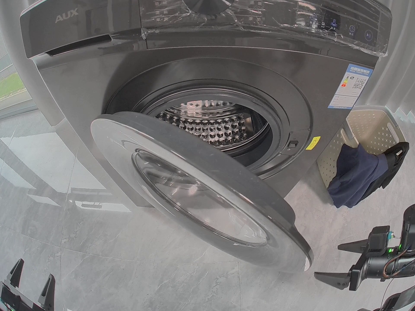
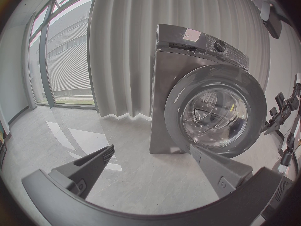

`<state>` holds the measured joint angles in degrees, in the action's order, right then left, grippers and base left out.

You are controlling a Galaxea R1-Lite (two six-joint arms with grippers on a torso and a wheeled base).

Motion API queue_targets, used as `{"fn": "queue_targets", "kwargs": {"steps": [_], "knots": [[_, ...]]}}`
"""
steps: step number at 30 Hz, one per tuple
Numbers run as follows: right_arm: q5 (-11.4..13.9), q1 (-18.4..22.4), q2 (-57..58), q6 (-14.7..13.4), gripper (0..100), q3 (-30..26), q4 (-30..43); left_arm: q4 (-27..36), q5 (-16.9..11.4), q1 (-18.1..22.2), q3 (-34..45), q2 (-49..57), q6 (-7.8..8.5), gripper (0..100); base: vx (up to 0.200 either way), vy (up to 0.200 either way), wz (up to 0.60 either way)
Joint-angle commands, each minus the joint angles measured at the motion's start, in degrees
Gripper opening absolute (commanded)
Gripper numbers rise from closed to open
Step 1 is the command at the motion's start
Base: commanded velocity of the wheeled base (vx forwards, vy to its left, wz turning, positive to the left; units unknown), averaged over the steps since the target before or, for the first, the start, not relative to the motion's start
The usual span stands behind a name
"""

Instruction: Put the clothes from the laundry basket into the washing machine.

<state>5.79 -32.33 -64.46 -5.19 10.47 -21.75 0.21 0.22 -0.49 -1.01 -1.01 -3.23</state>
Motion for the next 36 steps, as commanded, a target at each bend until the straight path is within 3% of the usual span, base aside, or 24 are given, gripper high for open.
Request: {"fn": "queue_targets", "kwargs": {"steps": [1,9,14,23,31,36], "knots": [[0.3,7.9,-3.3,-0.1,100,4.1,-0.5,0.0,0.0,0.0,1.0,0.9,-0.11,100,0.000,0.000,0.00],[-0.2,5.6,-11.0,-0.3,100,12.9,-0.5,0.0,0.0,0.0,1.0,0.9,-0.11,100,-0.025,0.000,0.00],[-0.2,2.8,-11.3,-0.3,100,12.5,-0.5,0.1,0.0,0.0,1.0,0.9,-0.02,100,-0.200,0.000,0.00],[0.1,-4.5,-7.3,-0.3,100,9.7,-0.4,0.0,0.0,0.0,1.0,0.9,-0.02,100,0.000,0.000,0.00],[-0.3,-0.2,-10.9,-1.9,100,13.7,-0.6,0.0,0.0,0.0,1.0,0.9,-0.11,100,0.000,0.000,0.00],[-2.9,-1.3,-15.0,-2.5,100,15.8,-0.8,0.0,0.0,0.0,1.0,0.9,-0.02,100,0.000,0.000,0.00]]}}
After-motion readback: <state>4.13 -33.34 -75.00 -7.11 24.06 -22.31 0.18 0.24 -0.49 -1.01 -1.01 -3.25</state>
